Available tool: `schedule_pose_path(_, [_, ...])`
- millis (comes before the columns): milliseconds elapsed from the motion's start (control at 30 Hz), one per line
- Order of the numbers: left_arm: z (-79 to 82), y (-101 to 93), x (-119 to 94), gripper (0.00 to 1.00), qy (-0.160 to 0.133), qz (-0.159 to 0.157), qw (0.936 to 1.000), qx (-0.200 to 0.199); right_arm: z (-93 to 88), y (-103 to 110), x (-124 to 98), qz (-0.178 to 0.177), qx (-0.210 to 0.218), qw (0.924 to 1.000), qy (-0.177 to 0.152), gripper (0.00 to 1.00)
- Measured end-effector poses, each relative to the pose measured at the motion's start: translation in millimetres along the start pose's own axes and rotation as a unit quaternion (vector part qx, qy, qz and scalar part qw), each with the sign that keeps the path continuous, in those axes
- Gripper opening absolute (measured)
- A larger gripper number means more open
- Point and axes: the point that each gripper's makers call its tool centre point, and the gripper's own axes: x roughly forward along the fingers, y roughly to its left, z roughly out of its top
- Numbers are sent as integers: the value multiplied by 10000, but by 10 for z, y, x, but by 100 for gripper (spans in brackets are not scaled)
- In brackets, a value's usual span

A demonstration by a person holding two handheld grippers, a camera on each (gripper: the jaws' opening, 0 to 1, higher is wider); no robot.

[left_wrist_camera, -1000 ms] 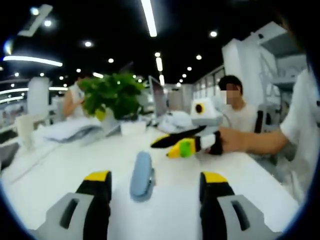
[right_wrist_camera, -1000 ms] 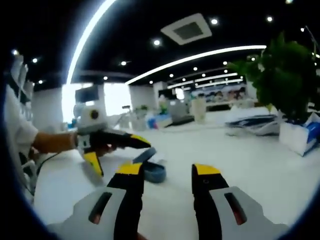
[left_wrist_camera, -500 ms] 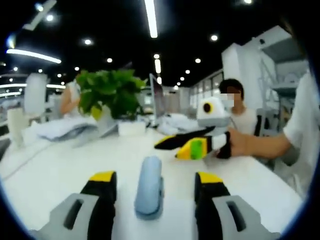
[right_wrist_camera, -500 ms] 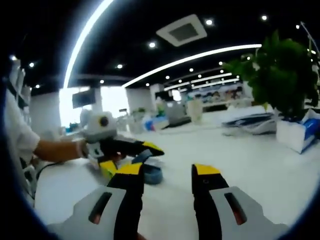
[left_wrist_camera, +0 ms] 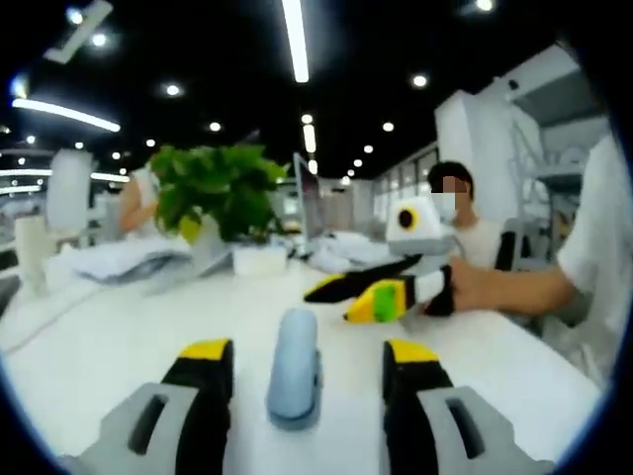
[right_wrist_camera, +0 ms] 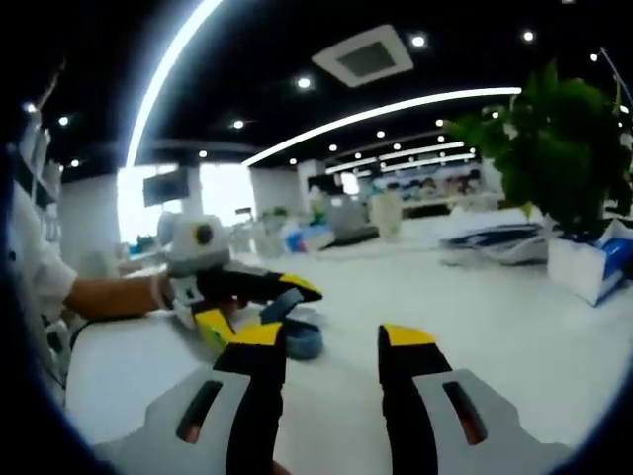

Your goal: Pick up the paper insert the paper into the punch align the paper edges press the punch to punch holes

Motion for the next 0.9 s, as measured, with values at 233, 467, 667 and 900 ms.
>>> schedule_pose_path(233, [5,10,-12,49,-15,-3,10000,48,4,-20,0,-32,23,10000,-11,38])
schedule_pose_path(467, [-50,-5,18,48,122,4,9998,176,6,-24,5,-56,-12,10000,0,38])
schedule_pose_path(667, [-93,8,23,37,234,22,9991,362,10,-18,8,-53,-25,10000,0,38])
schedule_pose_path(900, [-97,10,23,35,250,29,9990,358,10,-23,13,-44,-39,10000,17,38])
